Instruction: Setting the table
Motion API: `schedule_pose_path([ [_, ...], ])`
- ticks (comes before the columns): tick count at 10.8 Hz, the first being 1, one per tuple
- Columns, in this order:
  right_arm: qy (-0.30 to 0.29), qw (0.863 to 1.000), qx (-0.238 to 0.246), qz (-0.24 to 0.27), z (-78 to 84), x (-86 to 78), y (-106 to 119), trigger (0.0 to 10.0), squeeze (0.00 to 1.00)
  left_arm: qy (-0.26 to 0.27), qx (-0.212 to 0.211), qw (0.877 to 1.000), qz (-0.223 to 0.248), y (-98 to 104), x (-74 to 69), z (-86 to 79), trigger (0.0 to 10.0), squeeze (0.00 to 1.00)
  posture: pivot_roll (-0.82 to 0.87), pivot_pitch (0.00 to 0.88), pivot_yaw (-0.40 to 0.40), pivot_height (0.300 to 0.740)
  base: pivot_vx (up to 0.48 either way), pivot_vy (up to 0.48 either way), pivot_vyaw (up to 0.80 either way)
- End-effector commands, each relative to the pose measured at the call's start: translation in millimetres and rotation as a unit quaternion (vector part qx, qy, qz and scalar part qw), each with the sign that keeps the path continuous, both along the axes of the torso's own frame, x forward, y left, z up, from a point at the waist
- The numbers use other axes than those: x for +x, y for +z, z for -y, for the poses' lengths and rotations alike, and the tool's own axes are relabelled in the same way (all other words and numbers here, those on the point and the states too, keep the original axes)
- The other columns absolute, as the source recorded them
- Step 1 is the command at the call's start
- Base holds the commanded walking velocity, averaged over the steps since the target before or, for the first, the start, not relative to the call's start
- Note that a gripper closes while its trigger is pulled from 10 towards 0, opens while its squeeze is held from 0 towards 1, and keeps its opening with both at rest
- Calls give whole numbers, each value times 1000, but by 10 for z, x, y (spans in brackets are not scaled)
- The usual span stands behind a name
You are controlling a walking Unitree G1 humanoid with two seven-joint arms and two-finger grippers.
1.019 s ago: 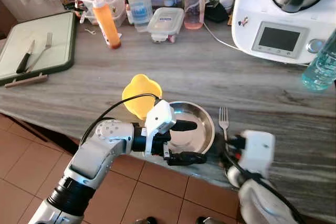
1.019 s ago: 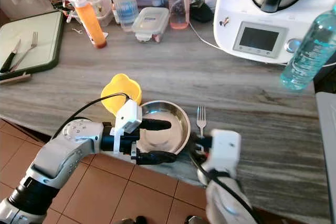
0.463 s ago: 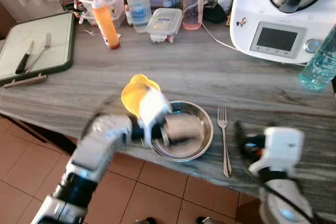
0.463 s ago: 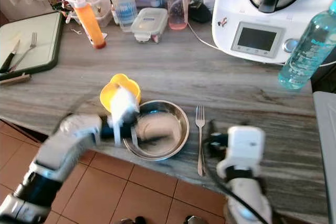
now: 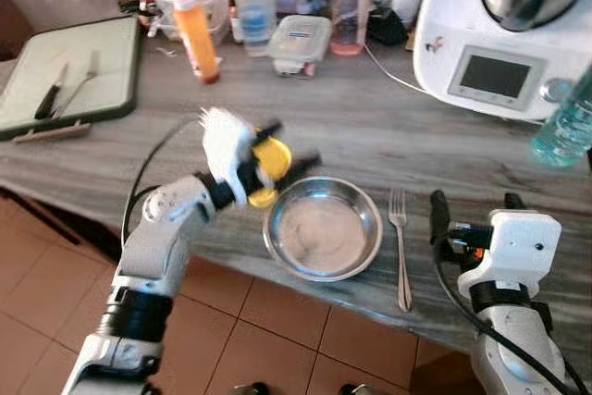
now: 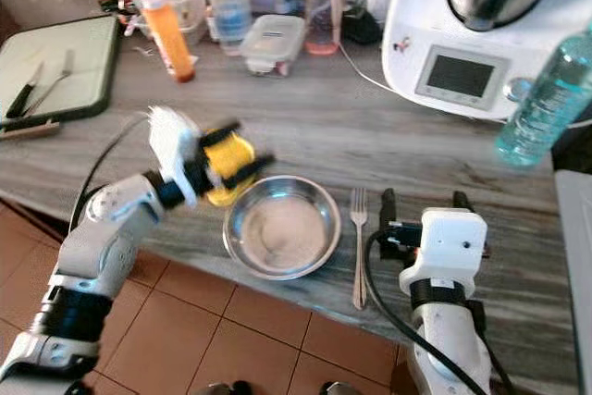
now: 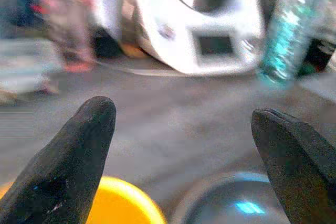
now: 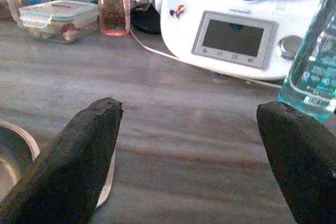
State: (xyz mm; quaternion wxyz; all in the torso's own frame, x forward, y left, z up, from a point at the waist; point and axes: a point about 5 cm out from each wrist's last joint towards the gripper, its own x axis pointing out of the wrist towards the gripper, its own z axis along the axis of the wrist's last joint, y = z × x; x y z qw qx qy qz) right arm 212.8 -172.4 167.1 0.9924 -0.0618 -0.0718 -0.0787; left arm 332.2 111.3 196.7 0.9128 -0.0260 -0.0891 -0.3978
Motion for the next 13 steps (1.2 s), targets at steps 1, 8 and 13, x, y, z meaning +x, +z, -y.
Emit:
schedule_pose_path([
  [1, -11, 1000, -4, 3, 30, -10, -11, 10000, 1000, 48, -12, 999, 16, 70, 50, -82, 10000, 0, 11, 128, 21, 740, 0, 0, 0],
  [8, -56, 997, -42, 19, 266, -22, 18, 10000, 678, 358, 91, 925, 89, -177, -230, -721, 10000, 0, 79, 111, -19, 740, 0, 0, 0],
  [13, -45, 998, -38, 7, 218, 17, -45, 10000, 0, 366, 118, 922, 49, -394, -342, -807, 10000, 0, 104, 124, -17, 740, 0, 0, -603],
])
